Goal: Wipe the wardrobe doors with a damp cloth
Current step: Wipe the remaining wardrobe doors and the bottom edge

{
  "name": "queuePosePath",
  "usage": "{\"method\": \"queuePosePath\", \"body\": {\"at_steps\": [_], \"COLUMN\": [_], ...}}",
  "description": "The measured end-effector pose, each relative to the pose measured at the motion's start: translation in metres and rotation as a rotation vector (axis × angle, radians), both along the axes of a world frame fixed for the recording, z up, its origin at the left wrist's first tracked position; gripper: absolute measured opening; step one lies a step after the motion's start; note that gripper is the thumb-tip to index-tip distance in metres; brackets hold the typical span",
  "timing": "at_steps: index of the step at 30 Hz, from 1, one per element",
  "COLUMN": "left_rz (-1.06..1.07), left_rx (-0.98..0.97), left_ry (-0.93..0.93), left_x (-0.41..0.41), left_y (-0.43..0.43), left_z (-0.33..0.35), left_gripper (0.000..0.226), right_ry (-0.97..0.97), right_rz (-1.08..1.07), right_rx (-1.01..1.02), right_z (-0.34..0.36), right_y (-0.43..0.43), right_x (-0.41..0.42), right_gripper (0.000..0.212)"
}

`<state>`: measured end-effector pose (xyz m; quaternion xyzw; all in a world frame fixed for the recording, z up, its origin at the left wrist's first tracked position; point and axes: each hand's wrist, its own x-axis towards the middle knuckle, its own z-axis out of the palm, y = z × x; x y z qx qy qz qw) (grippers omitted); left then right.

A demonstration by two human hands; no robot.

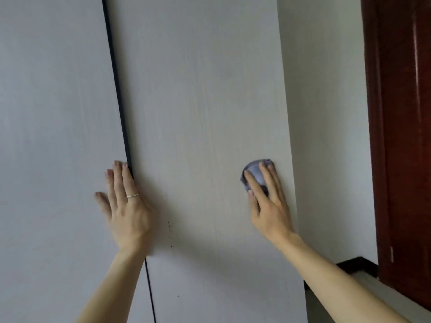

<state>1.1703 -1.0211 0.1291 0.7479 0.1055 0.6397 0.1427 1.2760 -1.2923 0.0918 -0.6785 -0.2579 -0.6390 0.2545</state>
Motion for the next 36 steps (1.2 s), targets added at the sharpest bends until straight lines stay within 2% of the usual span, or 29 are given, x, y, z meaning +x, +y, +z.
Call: {"method": "queuePosePath", "body": {"at_steps": [3, 7, 10, 12, 16, 17, 23, 25, 27, 29, 32, 34, 36], "left_rz": [0.0, 0.001, -0.024, -0.035, -0.036, -0.043, -0.041, -0.026, -0.018, -0.013, -0.016, -0.015, -0.005], "left_rx": [0.013, -0.01, -0.007, -0.001, 0.006, -0.007, 0.019, 0.009, 0.016, 0.009, 0.006, 0.01, 0.011], "left_ry": [0.024, -0.003, -0.038, -0.049, -0.059, -0.07, -0.068, -0.082, -0.097, -0.104, -0.109, -0.089, -0.07], "left_x": [-0.003, -0.001, 0.0, 0.0, 0.0, 0.0, 0.0, 0.002, 0.002, 0.004, 0.002, 0.001, -0.001], "left_y": [-0.002, -0.004, -0.002, 0.0, -0.001, -0.002, -0.001, -0.002, -0.001, -0.002, -0.002, 0.0, 0.0], "left_z": [-0.001, -0.006, -0.006, -0.006, -0.007, -0.006, -0.007, -0.009, -0.011, -0.01, -0.011, -0.025, -0.05], "left_gripper": [0.069, 0.062, 0.06, 0.06, 0.06, 0.06, 0.058, 0.058, 0.057, 0.057, 0.058, 0.058, 0.058], "right_ry": [0.023, 0.132, 0.121, 0.105, 0.151, 0.136, 0.256, 0.243, 0.178, 0.105, 0.12, 0.159, 0.17], "right_rz": [-0.015, 0.049, 0.037, 0.021, -0.037, -0.037, 0.05, 0.078, 0.041, 0.001, -0.032, -0.034, -0.024], "right_rx": [-0.055, 0.161, 0.197, 0.19, 0.122, 0.08, 0.148, 0.156, 0.157, 0.111, -0.036, -0.098, -0.084], "right_z": [-0.019, 0.064, 0.087, 0.057, -0.051, -0.054, 0.074, 0.083, 0.051, -0.012, -0.106, -0.12, -0.093], "right_y": [-0.018, -0.025, -0.027, -0.031, -0.031, -0.035, -0.039, -0.039, -0.037, -0.032, -0.033, -0.039, -0.04], "right_x": [0.0, 0.015, 0.024, 0.026, 0.013, 0.012, 0.012, 0.014, 0.016, 0.017, 0.001, -0.002, 0.002], "right_gripper": [0.043, 0.044, 0.044, 0.044, 0.045, 0.045, 0.046, 0.046, 0.044, 0.044, 0.046, 0.045, 0.044]}}
